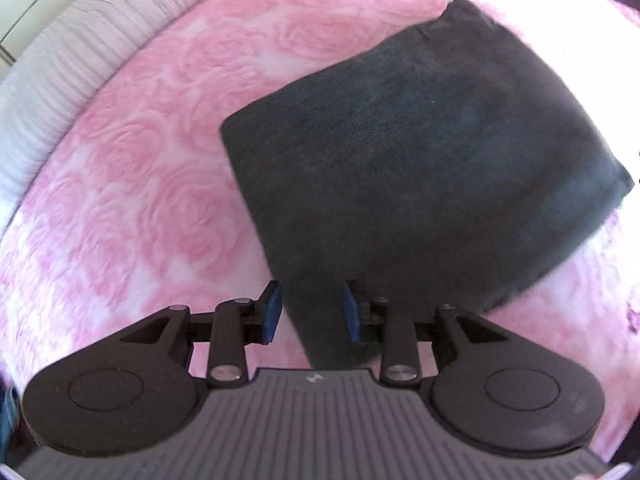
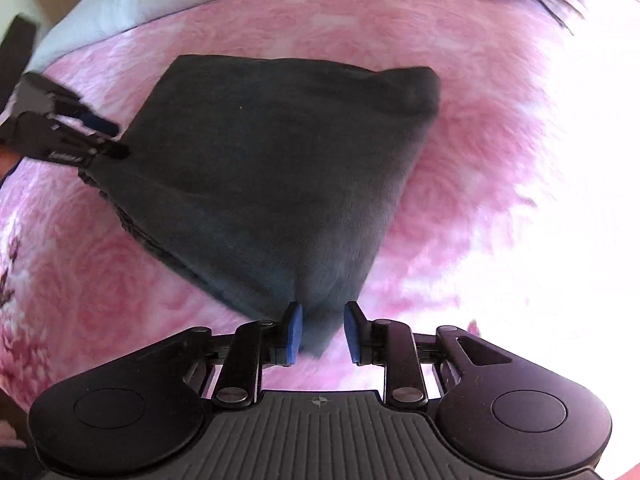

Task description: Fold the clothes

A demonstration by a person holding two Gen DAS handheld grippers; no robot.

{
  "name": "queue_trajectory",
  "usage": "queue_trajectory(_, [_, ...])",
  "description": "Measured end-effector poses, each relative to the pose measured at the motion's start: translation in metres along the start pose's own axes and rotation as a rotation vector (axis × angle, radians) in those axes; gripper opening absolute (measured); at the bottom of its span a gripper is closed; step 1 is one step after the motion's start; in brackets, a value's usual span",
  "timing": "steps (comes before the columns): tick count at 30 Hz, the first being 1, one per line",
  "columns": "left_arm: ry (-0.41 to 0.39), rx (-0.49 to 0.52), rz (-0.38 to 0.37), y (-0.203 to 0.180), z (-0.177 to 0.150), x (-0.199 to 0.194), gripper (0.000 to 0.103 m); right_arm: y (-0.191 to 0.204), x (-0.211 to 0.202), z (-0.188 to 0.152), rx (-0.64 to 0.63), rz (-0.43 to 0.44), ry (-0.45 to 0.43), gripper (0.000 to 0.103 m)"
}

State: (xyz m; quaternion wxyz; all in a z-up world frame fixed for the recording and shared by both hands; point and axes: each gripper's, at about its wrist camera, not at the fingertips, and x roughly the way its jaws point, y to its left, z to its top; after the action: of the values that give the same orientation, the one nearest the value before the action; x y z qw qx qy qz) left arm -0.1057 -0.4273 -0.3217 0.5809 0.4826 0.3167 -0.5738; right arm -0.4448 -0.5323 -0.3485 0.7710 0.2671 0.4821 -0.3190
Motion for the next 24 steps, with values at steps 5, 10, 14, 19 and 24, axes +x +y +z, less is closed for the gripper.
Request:
queue_trajectory(5, [-0.003,-0.084,-0.014,-0.002,-0.032,-0.064,0.051,0.036,-0.048,-0.013,0.133,-0.069,-0.030,0.061])
queue_trajectory(10, [-0.051,-0.157,-0.038,-0.004,-0.062,-0.135,0.072,0.074,-0.096,-0.018,0.229,-0.102,-0.070,0.066])
queue_trajectory(14, [-0.091,-0.180,-0.043,0.002,-0.080,-0.180,0.088,0.103,-0.120,-0.017,0.238,-0.109,-0.089,0.069])
queue_trajectory(19, [-0.110,-0.159,-0.028,0.007,-0.093,-0.215,0.091,0.138,-0.150,-0.015,0.248,-0.117,-0.113,0.070])
queue_trajectory(24, [-0.099,-0.168,-0.028,0.008,-0.103,-0.225,0.091,0.165,-0.161,-0.016,0.234,-0.121,-0.104,0.070])
